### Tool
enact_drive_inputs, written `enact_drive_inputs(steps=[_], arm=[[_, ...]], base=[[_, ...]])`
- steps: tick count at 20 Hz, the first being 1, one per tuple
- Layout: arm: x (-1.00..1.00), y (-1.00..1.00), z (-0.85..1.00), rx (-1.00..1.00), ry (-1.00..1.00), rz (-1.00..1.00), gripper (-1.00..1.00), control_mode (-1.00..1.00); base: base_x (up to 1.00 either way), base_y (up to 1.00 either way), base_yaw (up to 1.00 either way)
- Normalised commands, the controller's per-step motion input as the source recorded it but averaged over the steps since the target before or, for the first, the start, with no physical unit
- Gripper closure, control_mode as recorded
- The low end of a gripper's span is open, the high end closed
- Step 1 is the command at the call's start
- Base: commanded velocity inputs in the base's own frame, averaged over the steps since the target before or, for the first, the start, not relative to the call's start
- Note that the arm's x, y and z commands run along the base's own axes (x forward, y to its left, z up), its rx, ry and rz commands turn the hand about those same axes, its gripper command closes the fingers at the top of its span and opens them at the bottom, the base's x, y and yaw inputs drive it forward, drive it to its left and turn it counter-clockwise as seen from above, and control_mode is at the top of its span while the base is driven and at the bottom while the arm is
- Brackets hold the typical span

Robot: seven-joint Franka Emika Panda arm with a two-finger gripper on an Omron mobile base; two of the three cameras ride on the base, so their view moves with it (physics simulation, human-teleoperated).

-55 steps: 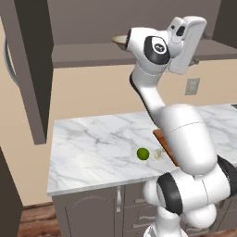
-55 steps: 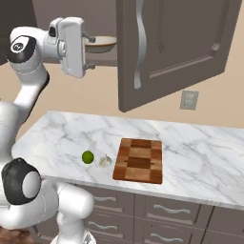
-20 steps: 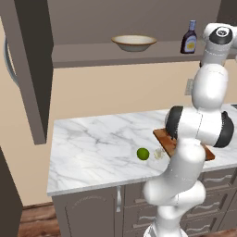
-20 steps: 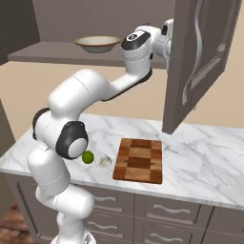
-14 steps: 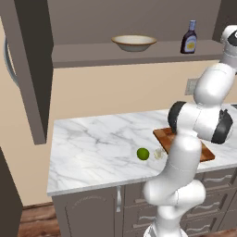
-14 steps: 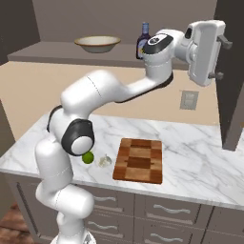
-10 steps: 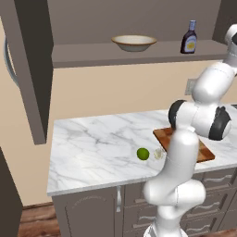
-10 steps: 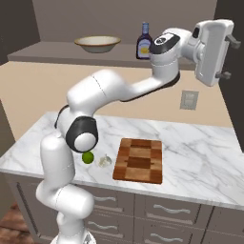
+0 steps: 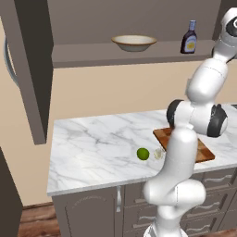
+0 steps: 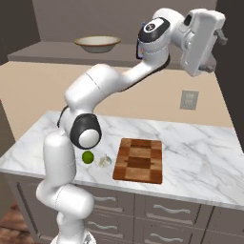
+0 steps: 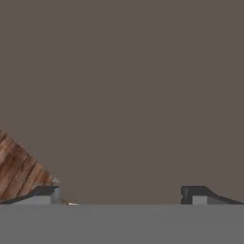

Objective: Open the cabinet. Place the bowl and condiment on the counter. Then place the lime and garlic on the cutting board.

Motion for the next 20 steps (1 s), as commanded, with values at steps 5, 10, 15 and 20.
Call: enact_drive_inputs(steps=[5,10,15,20], arm=[[-0.07,0.64,0.01,0.14,-0.12,0.15,-1.00,-1.00],[-0.07,0.70,0.00,0.12,-0.11,0.19,-1.00,-1.00],[-0.17,0.77,-0.18,0.13,-0.12,0.23,-1.00,-1.00],[-0.37,0.77,-0.37,0.14,-0.12,0.25,-1.00,-1.00]], base=[[0.00,0.00,0.00],[0.00,0.00,0.00],[0.00,0.00,0.00],[0.00,0.00,0.00]])
